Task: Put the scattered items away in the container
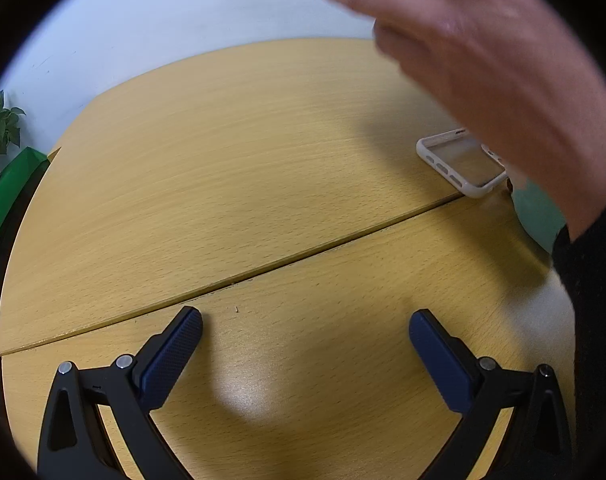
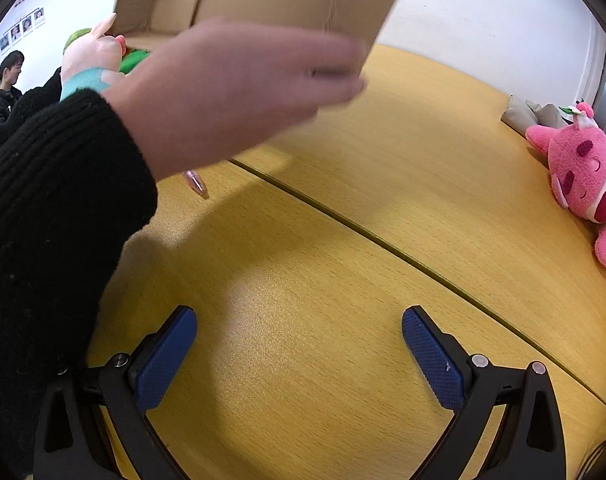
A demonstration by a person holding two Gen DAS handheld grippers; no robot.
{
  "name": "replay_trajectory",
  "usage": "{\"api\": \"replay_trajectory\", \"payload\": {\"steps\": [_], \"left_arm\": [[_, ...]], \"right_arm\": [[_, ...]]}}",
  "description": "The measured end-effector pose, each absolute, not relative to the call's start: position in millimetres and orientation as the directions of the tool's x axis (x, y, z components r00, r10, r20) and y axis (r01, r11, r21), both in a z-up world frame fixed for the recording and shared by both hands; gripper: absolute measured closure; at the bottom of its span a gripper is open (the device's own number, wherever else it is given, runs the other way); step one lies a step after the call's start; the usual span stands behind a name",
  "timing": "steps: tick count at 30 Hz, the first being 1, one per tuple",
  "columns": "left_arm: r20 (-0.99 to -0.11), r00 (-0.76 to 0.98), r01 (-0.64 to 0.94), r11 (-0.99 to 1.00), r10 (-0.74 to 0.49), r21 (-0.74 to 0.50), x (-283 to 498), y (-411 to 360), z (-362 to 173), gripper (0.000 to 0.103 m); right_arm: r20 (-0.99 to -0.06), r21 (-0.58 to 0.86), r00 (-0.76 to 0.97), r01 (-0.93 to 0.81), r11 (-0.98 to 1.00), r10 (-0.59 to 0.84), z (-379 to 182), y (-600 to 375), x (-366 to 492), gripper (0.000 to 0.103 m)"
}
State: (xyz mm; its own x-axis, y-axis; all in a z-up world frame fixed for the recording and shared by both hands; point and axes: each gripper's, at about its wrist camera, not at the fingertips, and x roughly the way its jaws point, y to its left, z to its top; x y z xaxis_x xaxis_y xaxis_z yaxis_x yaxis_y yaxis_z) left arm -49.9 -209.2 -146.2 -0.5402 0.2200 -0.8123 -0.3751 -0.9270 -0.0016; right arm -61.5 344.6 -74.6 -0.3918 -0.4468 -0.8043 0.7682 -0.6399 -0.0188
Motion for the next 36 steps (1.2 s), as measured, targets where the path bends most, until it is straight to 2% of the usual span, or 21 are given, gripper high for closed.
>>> {"api": "replay_trajectory", "payload": {"steps": [36], "left_arm": [[-0.812,-0.548,-0.342,-0.94,0.201,-0.002,-48.2,-203.5,-145.8,0.0]], "right_arm": [[-0.804,-0.019,-0.391,0.77,-0.638,-0.448,-74.9,344.8,-62.3,0.0]]}}
